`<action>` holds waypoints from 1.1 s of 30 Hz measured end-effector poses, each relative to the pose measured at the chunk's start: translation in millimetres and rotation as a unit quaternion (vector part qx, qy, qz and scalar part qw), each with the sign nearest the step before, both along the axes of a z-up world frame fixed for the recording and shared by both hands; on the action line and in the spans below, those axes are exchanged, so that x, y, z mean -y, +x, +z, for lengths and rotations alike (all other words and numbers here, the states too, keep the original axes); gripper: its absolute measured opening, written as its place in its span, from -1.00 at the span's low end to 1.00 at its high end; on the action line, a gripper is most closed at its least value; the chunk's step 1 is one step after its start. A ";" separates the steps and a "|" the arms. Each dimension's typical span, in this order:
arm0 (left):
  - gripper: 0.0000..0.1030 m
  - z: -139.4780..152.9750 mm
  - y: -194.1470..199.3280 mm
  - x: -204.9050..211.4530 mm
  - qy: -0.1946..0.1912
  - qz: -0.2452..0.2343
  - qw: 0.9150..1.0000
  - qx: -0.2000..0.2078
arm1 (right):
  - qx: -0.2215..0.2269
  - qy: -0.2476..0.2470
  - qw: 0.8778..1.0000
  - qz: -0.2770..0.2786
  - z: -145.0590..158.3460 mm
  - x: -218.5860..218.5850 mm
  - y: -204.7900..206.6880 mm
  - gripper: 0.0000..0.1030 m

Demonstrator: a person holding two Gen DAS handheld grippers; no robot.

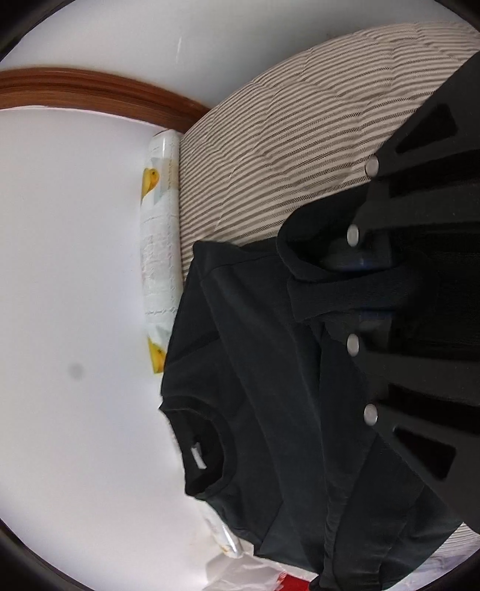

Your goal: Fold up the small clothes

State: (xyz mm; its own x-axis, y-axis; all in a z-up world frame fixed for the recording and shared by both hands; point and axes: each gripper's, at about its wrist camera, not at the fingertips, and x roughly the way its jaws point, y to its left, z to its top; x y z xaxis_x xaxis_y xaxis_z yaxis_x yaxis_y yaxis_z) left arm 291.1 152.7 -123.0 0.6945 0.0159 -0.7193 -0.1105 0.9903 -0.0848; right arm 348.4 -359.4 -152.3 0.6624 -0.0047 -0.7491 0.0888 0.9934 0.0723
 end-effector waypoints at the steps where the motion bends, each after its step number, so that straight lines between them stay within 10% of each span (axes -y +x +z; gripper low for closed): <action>1: -0.67 1.7 -2.3 -1.4 0.000 0.003 1.000 0.001 | 0.001 0.004 1.000 0.005 3.7 0.3 -5.4 -0.27; 5: -0.43 6.9 -15.3 -9.4 -0.017 0.013 1.000 -0.001 | 0.034 0.018 0.999 0.029 26.5 5.7 -45.9 0.16; 21: 0.13 -27.6 -120.0 -33.1 -0.057 0.020 0.997 -0.038 | -0.001 0.052 0.998 -0.020 -2.0 44.4 -143.8 0.18; 33: 0.15 -47.4 -105.3 -44.6 -0.152 0.020 0.987 -0.054 | -0.016 0.141 0.989 -0.050 -14.9 52.2 -137.2 0.32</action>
